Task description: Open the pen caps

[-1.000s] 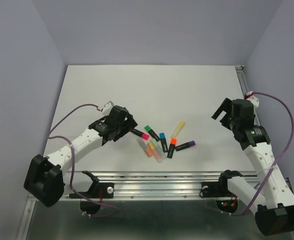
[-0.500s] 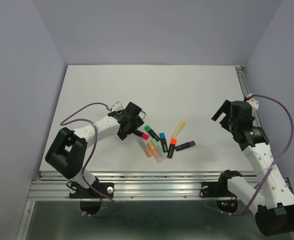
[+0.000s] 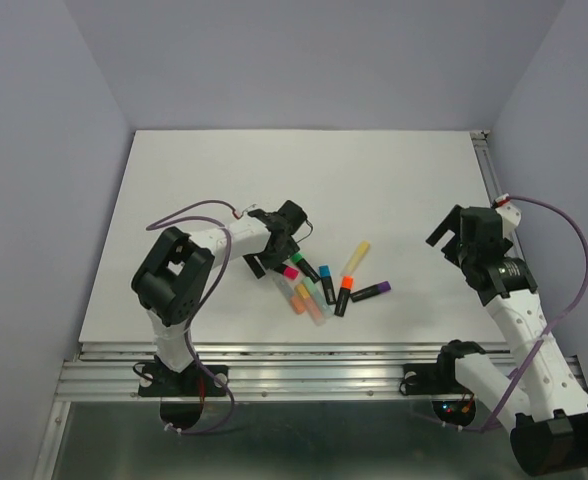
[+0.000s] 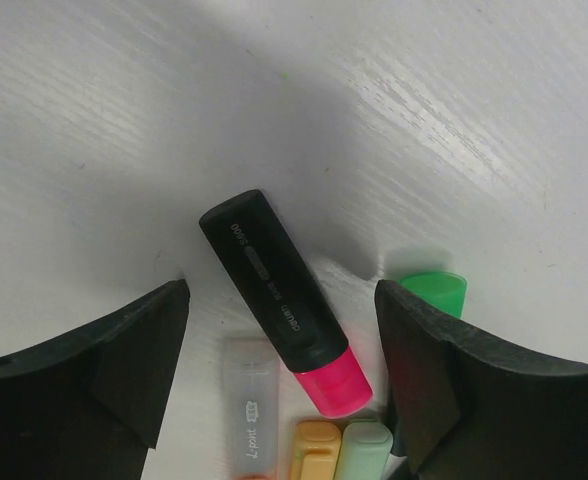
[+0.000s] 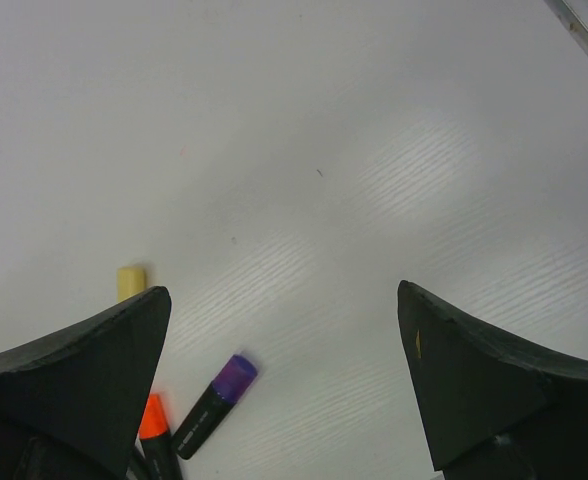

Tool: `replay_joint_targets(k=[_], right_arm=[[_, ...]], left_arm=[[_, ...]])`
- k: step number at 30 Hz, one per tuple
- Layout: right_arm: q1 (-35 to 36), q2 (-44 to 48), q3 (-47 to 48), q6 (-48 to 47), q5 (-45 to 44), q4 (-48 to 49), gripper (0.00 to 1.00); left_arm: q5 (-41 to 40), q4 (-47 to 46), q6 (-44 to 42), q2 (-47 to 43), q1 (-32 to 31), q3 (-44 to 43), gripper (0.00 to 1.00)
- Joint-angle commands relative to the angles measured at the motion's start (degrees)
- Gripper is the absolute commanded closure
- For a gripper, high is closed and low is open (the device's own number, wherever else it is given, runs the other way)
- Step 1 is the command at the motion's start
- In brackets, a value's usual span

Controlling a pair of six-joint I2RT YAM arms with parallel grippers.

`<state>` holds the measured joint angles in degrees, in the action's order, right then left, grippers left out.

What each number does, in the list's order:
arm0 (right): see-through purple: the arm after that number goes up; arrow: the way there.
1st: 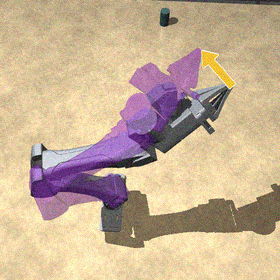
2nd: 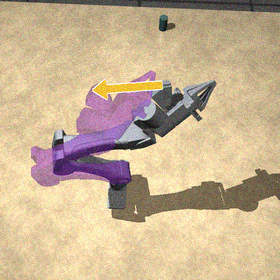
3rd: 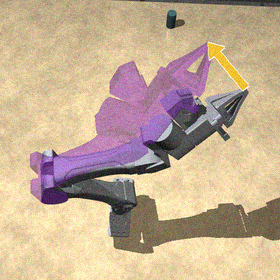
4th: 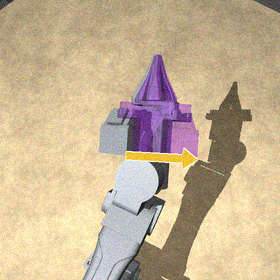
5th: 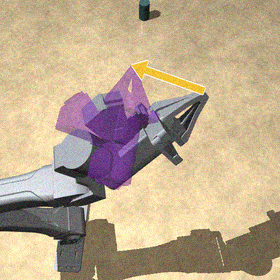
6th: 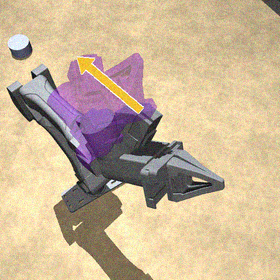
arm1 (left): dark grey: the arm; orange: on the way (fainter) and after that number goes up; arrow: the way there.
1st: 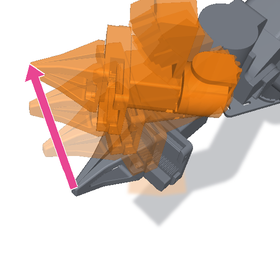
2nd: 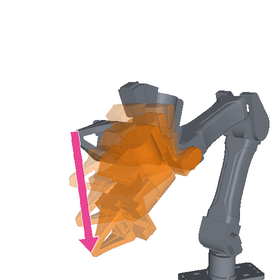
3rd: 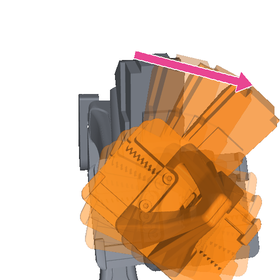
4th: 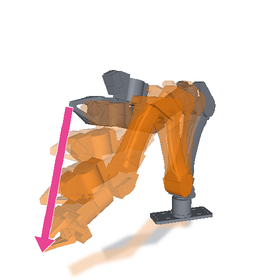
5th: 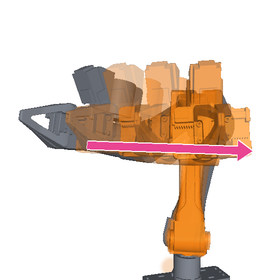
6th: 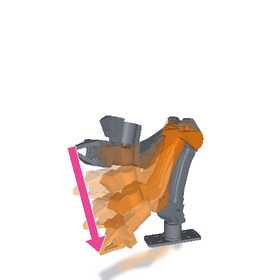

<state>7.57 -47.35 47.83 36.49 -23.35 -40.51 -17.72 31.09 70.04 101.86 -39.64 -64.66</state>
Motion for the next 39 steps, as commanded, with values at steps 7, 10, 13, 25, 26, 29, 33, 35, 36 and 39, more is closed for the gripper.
replay_joint_targets(k=[7,10,13,25,26,29,33,35,36,39], right_arm=[[-0.10,1.12,-0.02,0.69,-0.91,-0.27,0.00],[-0.10,1.82,-0.20,0.60,-0.82,-0.01,0.00],[-0.19,2.53,-0.46,0.42,-0.64,0.17,0.00],[-0.10,2.79,-0.90,-0.72,2.95,1.66,0.00],[-0.10,3.14,-1.16,-2.02,4.27,2.27,0.00],[-0.19,4.11,-2.21,-3.53,11.03,5.08,0.00],[-0.19,4.64,-3.36,-5.46,26.45,9.91,0.00],[-0.10,4.38,-3.54,-6.17,38.74,12.81,0.00],[-0.10,4.37,-3.54,-5.82,43.26,12.83,0.00],[-0.02,1.22,-4.15,-3.02,60.18,19.47,0.00]], left_arm=[[-2.15,10.22,2.99,6.07,-1.58,-4.78,0.25],[-1.80,8.82,3.26,5.98,-1.50,-3.46,0.32],[-1.10,7.15,2.56,6.24,-1.58,-3.01,0.41],[-1.45,0.12,4.05,1.85,-1.14,2.00,1.00],[-1.71,-0.33,3.79,1.59,-0.97,1.65,1.00],[-2.85,-0.60,2.47,0.10,-1.05,-0.80,1.00],[-6.96,-0.77,0.89,-7.70,-1.32,-2.31,1.00],[-9.86,-1.82,0.02,-14.63,-2.19,-0.74,1.00],[-10.84,-2.61,-0.51,-14.68,-2.20,0.23,1.00],[-13.13,-6.39,-4.02,-26.24,-3.51,5.05,1.00]])
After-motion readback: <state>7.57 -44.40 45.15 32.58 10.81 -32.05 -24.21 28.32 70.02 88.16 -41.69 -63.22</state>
